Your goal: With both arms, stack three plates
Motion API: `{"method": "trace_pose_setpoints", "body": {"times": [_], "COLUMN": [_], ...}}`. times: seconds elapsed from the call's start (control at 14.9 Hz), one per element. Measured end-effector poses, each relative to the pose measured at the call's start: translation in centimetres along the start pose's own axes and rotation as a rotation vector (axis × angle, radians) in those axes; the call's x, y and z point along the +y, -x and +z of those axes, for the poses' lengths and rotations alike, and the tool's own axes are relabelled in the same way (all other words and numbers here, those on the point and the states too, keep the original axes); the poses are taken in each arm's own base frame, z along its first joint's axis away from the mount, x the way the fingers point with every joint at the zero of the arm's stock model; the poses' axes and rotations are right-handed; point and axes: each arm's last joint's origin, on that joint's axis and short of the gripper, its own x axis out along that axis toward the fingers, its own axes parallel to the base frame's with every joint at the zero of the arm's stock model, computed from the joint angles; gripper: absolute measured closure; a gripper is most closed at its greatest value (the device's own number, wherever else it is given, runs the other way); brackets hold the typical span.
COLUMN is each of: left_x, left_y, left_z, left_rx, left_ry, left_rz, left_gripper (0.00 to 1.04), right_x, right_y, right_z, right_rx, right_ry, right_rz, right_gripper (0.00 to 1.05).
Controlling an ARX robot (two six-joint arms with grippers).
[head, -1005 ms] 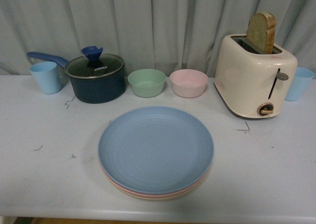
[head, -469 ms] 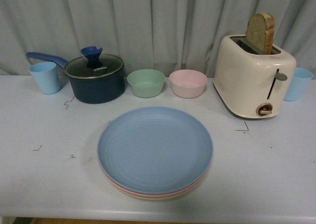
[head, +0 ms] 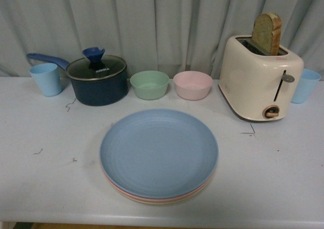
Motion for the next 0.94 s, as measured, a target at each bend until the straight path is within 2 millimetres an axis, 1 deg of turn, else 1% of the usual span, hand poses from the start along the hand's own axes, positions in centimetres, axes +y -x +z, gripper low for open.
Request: {"method": "trace_pose_setpoints", "body": {"times": [0.2,0.27,0.34,0.47,0.94], "left_x": [0.0,0.0,0.0,0.0,0.0], "left_y": [0.0,0.0,0.0,0.0,0.0], "left_z": [0.0,0.0,0.0,0.0,0.0], "left_rx": [0.0,0.0,0.0,0.0,0.0], "left_ry": [0.0,0.0,0.0,0.0,0.0], "left_rz": [0.0,0.0,0.0,0.0,0.0], "left_gripper": [0.07,0.07,0.07,0.07,0.07], "right_x": [0.0,0.0,0.0,0.0,0.0], "right_y": [0.0,0.0,0.0,0.0,0.0], "right_z": [0.0,0.0,0.0,0.0,0.0], "right_rx": [0.0,0.0,0.0,0.0,0.0], "right_ry": [0.0,0.0,0.0,0.0,0.0], "right_rz": [0.0,0.0,0.0,0.0,0.0], "right_gripper": [0.13,0.07,0.04,0.07,0.06]}}
